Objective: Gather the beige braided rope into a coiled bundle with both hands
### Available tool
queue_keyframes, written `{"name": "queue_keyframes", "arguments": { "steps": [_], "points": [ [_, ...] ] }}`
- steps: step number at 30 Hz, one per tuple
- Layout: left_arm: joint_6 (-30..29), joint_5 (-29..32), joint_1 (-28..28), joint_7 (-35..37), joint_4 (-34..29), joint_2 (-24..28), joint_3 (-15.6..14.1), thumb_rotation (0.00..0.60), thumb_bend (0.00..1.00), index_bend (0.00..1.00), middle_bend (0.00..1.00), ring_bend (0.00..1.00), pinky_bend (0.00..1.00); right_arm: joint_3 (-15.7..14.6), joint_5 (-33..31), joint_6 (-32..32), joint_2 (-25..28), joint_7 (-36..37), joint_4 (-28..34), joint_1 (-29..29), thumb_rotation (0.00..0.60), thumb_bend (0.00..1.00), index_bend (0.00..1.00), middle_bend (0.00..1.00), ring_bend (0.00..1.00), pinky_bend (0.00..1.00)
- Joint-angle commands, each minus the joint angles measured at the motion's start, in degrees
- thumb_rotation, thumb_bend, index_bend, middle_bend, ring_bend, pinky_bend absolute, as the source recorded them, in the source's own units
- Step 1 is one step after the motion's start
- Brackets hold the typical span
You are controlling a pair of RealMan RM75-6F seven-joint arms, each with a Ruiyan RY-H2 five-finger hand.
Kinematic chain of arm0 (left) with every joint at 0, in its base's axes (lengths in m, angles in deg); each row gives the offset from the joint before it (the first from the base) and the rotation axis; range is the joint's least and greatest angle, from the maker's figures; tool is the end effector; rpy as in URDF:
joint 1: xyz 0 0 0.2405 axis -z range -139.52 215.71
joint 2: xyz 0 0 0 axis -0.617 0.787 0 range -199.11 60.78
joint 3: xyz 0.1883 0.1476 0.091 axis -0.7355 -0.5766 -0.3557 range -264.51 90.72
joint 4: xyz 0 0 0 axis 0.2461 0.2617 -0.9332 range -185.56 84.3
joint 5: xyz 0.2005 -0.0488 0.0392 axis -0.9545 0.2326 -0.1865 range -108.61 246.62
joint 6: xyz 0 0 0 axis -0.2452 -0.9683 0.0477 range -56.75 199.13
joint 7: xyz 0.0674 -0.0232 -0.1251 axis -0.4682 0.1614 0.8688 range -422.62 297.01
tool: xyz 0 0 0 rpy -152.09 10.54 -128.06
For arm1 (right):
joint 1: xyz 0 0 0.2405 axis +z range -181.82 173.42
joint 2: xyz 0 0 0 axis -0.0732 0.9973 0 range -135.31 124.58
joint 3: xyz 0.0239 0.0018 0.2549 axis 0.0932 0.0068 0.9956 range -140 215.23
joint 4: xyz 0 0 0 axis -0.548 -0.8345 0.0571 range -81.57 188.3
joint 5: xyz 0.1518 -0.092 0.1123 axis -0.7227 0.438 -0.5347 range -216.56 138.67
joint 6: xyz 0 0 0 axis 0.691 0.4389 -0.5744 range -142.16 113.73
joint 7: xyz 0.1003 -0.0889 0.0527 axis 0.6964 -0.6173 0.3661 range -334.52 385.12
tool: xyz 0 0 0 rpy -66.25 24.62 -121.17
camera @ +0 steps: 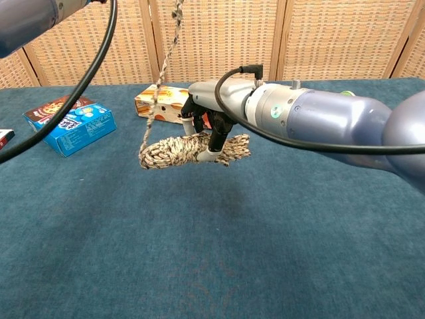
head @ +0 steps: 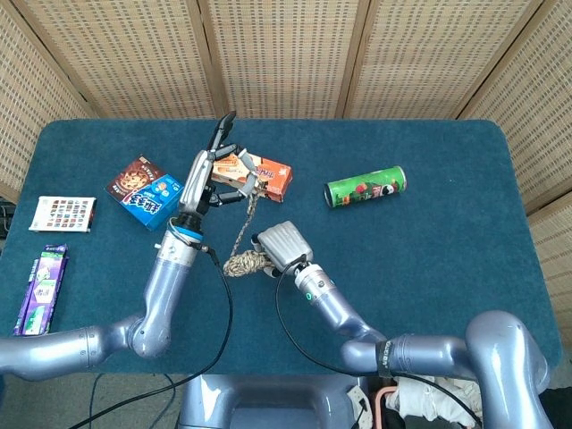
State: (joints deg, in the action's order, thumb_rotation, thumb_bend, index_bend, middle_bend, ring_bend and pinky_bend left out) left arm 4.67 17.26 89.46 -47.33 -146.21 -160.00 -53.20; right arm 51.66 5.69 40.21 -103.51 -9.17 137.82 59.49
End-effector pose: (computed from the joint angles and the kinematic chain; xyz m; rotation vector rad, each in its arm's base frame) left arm -0.0066 0.3900 0.0656 -1.1243 -1.6247 -1.9384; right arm -0.0117 -0.3595 -0.0648 2.0281 -0.8452 0.9713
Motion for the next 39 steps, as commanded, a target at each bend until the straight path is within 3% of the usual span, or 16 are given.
{"name": "queue_keyframes", "arguments": {
  "steps": [1, 13, 18, 24, 27, 33, 39],
  "points": [
    [-0.7, 2.17, 0.05, -1.26, -3.4, -0.57, 0.85, 0.6, 0.54, 0.83, 0.0, 0.0, 0.0, 0.25, -2.35, 1.25, -1.4, -1.97, -0.73, 0.39, 0.6, 0.71, 0.65, 0.77, 0.58, 0.98],
    [-2.04, 5.28, -1.38, -10.03, -15.22, 2.47, -2.04, 0.6, 0.58, 0.84, 0.0, 0.0, 0.0, 2.54, -8.5, 3.7, -2.83, -6.25, -0.87, 1.49, 0.6, 0.71, 0.66, 0.78, 0.59, 0.99],
    [-2.76, 3.65, -2.28, -14.05, -16.33, 4.59, -4.42, 0.6, 0.59, 0.85, 0.0, 0.0, 0.0, 3.19, -8.8, 3.84, -1.75, -6.16, -0.19, 1.35, 0.6, 0.71, 0.66, 0.78, 0.59, 0.99],
    [-1.66, 3.92, -3.38, -13.01, -16.94, 5.63, -4.97, 0.6, 0.6, 0.85, 0.0, 0.0, 0.0, 3.95, -9.69, 4.34, -1.59, -6.28, -0.09, 1.53, 0.6, 0.71, 0.66, 0.78, 0.58, 0.99],
    [-1.94, 4.53, -3.14, -11.51, -16.7, 4.35, -3.94, 0.6, 0.6, 0.85, 0.0, 0.0, 0.0, 3.79, -9.94, 4.28, -2.17, -6.59, -0.14, 1.81, 0.6, 0.71, 0.66, 0.78, 0.59, 0.99],
    [-2.12, 10.76, -0.73, -6.51, -17.31, -1.11, 1.03, 0.6, 0.61, 0.85, 0.0, 0.0, 0.0, 3.71, -9.76, 4.22, -5.03, -6.61, -1.33, 2.73, 0.6, 0.71, 0.66, 0.78, 0.59, 0.99],
    [-4.97, 12.72, 1.67, -8.49, -16.35, -4.21, 2.79, 0.6, 0.61, 0.85, 0.0, 0.0, 0.0, 3.52, -9.15, 3.41, -5.86, -6.08, -1.39, 2.9, 0.6, 0.71, 0.66, 0.78, 0.58, 0.99]
  ]
}}
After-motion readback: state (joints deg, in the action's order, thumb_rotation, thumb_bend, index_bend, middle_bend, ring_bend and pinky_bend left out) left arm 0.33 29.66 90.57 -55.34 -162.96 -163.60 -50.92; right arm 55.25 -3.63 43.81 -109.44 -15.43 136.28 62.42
